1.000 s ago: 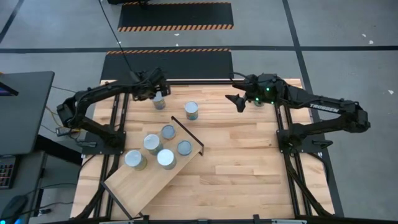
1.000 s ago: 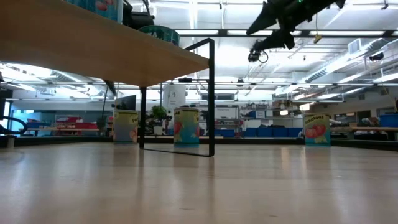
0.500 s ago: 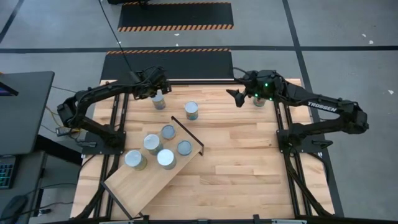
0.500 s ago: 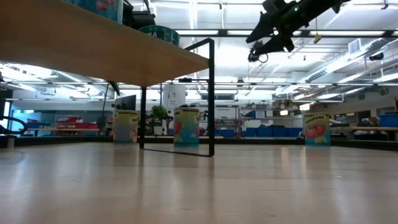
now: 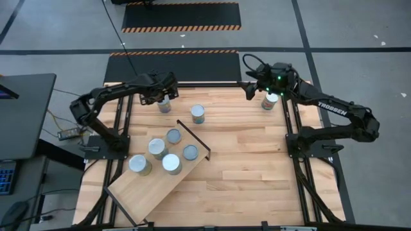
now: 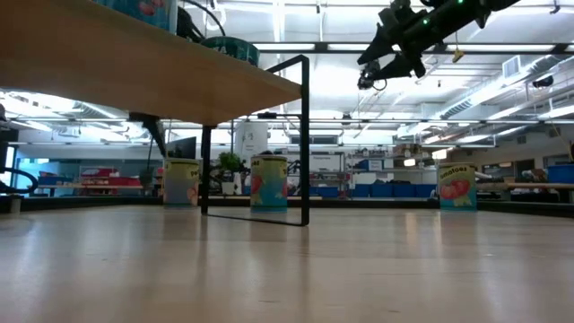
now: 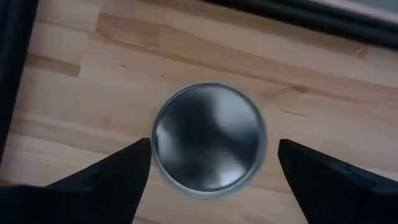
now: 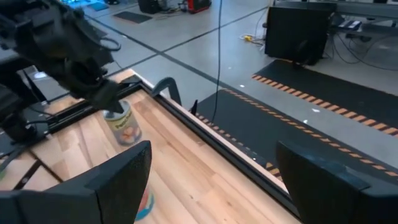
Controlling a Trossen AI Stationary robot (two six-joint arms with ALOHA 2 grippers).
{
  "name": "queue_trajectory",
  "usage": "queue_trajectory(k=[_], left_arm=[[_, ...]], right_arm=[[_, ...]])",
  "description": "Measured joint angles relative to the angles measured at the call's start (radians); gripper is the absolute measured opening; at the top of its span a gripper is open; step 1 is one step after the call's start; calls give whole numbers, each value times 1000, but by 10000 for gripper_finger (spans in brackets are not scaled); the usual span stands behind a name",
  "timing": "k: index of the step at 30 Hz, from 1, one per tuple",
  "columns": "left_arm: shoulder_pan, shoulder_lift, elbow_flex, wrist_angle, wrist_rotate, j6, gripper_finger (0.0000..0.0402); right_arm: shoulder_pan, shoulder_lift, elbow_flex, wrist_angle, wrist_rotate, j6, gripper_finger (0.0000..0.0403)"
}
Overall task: Pick and place cans onto a shelf
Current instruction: Put the canned peaches on the shelf
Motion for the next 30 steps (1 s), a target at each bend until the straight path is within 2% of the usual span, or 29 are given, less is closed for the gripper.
queue_trajectory(k=[11, 22, 30], left_arm=[[13, 24, 0, 0, -33, -19, 357], [27, 42, -1, 21, 1, -17, 357], [20, 37, 9, 35, -10, -3, 357]], right_arm=[[-31, 0, 0, 0, -24, -5, 348], [-53, 0, 0, -1, -24, -10, 348], [-53, 0, 0, -1, -23, 1, 348]])
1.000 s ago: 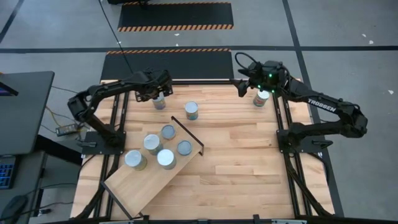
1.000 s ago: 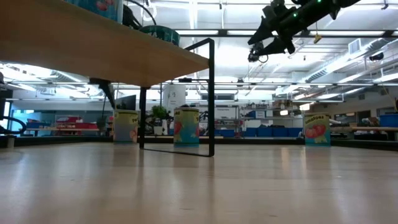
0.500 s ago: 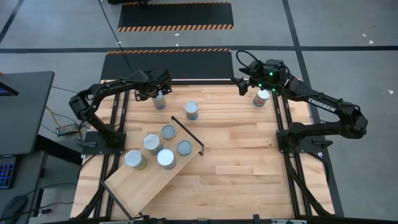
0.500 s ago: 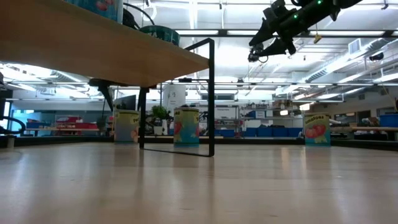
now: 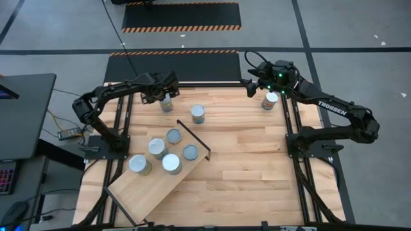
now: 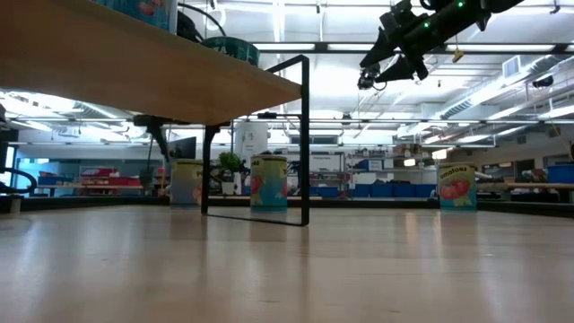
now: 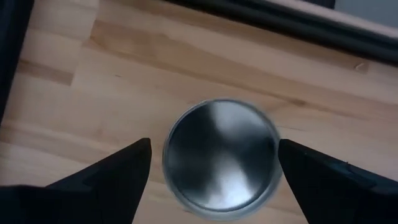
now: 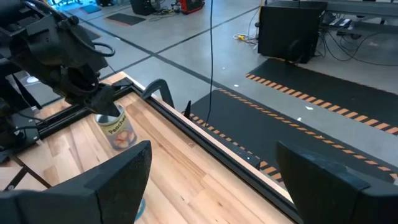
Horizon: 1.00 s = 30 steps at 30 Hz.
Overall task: Pick and place cans onto a shelf
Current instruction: Put the canned peaches on the shelf
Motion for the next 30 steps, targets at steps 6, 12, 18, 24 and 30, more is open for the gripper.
queue_trajectory(k=[6, 12, 18, 24, 30], left_arm=[[-7, 0, 3, 46, -8, 34, 357], [-6, 1, -27, 63, -8, 30, 357], [-14, 2, -54, 108, -10, 40, 357], [-15, 2, -55, 113, -38, 66, 357], [-17, 5, -55, 115, -25, 65, 357]], right_arm=[[0, 0, 0, 0, -4, 27, 348], [0, 0, 0, 0, -5, 34, 348], [0, 0, 0, 0, -5, 35, 348], [0, 0, 0, 0, -5, 60, 348], [0, 0, 0, 0, -6, 76, 348]])
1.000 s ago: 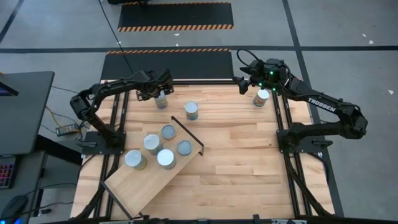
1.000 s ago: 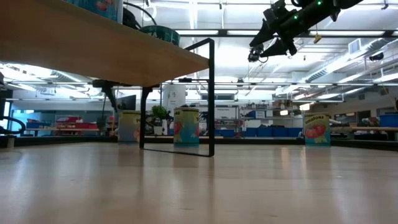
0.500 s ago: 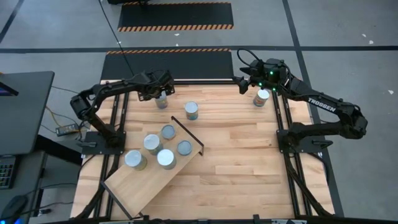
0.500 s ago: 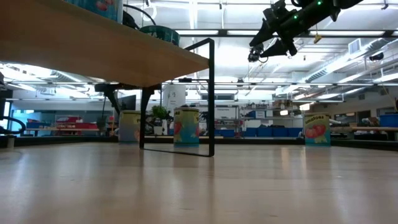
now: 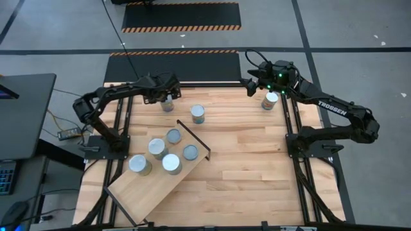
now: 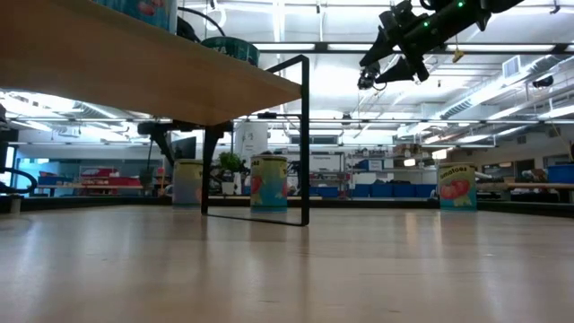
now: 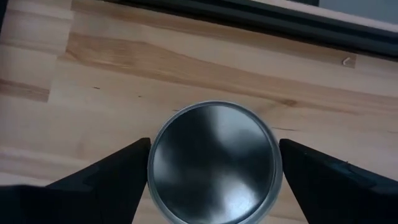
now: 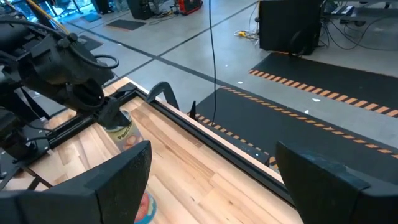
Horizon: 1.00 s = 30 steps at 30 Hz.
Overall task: Pick and place cans onto a shelf
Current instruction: Put the canned peaches on the shelf
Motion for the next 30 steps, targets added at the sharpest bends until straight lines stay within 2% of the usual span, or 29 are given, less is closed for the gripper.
queue_trajectory(k=[8, 14, 19, 21, 23, 26, 30], left_arm=[[-18, 66, 0, 16, 12, -7, 357], [-23, 72, 0, 16, 13, -2, 354], [-12, 72, 0, 17, 13, 53, 326], [-5, 72, 12, 3, 51, 70, 313], [4, 63, 36, -16, 128, 106, 311], [-11, 33, 104, -89, 156, 148, 311], [-43, -18, 265, -268, 163, 219, 320]], right_arm=[[0, 0, 0, 0, -1, 0, 348], [0, 0, 0, 0, -2, 0, 348], [1, 0, 0, 0, -7, -21, 348], [1, 0, 0, -1, -29, -34, 348], [7, 0, 0, -5, -54, -43, 348], [29, 0, 0, -26, -68, -54, 348], [68, 0, 0, -53, -69, -108, 348]])
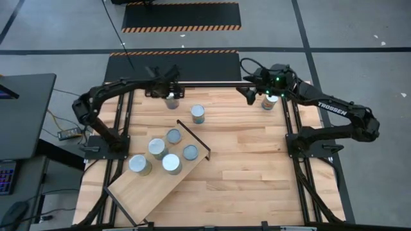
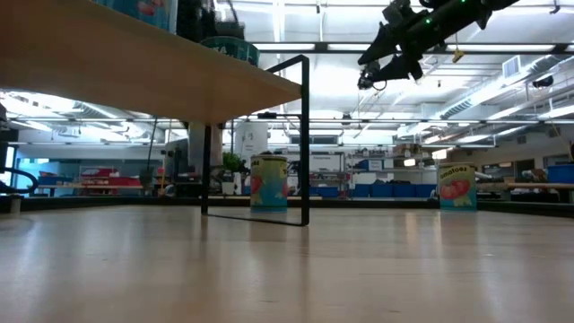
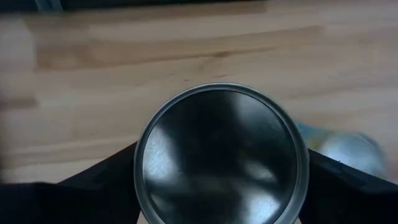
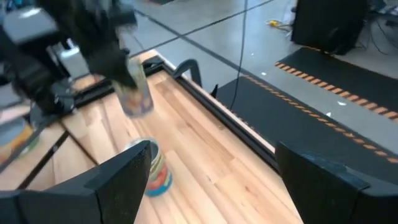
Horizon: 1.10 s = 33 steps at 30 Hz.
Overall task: Pick and place cans onto a shelf
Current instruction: Put the canned peaches on the shelf
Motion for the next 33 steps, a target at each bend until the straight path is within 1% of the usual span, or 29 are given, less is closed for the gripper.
queue_trajectory(k=[4, 7, 9, 13, 16, 19, 21, 22, 25, 26, 29, 33], left_arm=[[-35, -30, 209, -208, -3, 122, 319], [-62, -29, 375, -347, 0, 175, 319], [-85, -30, 478, -417, 26, 205, 319], [-168, -28, 652, -479, 60, 221, 319], [-252, -29, 780, -512, 82, 273, 319], [-339, -29, 899, -546, 94, 334, 319], [-394, -32, 963, -542, 134, 354, 320], [-420, -46, 971, -536, 168, 352, 320], [-493, -112, 945, -486, 304, 313, 320], [-518, -120, 946, -493, 327, 294, 320], [-606, -142, 945, -494, 331, 252, 320], [-752, -136, 944, -473, 286, 167, 320]], right_arm=[[27, 0, 0, 2, 0, -63, 348], [39, 0, 0, 16, 0, -86, 348], [45, 0, 0, 34, 0, -92, 348], [59, 0, 0, 53, -2, -67, 348], [72, 0, 0, 61, 6, -52, 348], [88, 0, 0, 66, 57, -34, 348], [102, 0, 0, 65, 94, -32, 348], [111, 0, 0, 65, 108, -27, 348], [139, 0, 0, 69, 139, 21, 348], [148, 0, 0, 68, 148, 38, 348], [172, 0, 0, 68, 182, 89, 348], [193, 0, 0, 68, 184, 138, 348]])
